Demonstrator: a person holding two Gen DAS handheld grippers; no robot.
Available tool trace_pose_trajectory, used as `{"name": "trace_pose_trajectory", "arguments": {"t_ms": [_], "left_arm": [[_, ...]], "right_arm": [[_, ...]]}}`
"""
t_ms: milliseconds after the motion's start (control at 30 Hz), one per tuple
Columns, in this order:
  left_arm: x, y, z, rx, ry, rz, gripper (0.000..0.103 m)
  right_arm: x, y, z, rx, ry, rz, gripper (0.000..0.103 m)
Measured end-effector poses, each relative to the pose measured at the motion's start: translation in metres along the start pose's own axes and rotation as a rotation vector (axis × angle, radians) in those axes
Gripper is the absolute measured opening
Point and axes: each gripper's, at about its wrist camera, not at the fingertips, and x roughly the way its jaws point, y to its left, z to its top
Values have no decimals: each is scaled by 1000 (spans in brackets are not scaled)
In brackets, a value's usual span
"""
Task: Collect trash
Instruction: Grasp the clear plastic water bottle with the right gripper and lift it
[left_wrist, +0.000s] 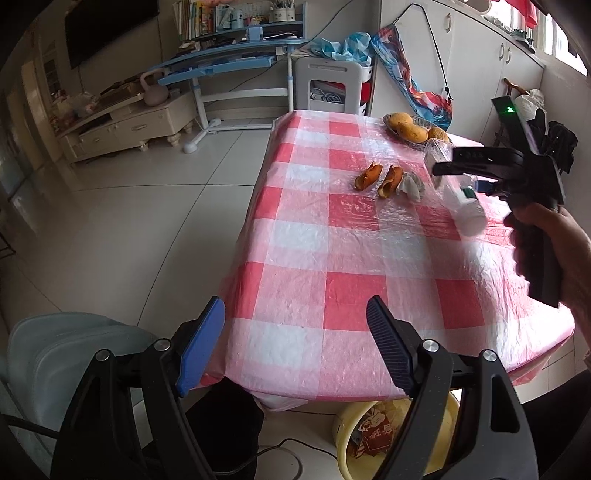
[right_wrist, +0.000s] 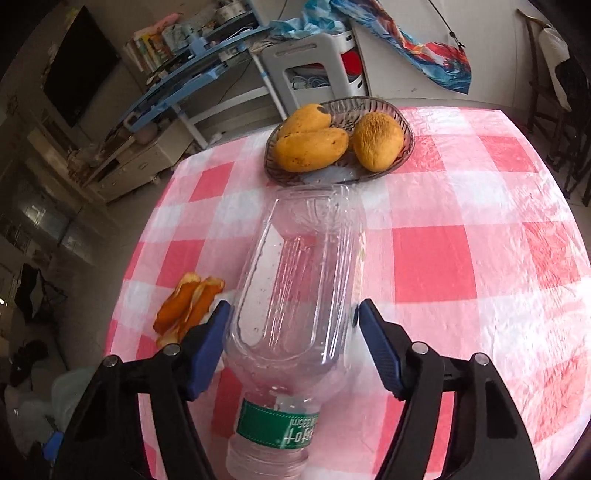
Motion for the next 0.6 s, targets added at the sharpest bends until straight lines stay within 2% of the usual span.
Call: {"name": "trace_pose_trajectory", "arguments": {"t_ms": [233, 367, 500, 600], "left_arm": [[4, -9, -5, 33, 13, -17, 76], [2, -18, -4, 47, -12, -76, 76], [3, -32, 8, 45, -43, -144, 76], [14, -43, 24, 44, -59, -149, 76]], "right_arm": [[-53, -15, -62, -114, 46, 25, 61], [-77, -26, -92, -135, 41, 7, 61], [-84, -39, -97, -87, 21, 26, 61], [-82, -37, -94, -96, 17, 17, 61]]}}
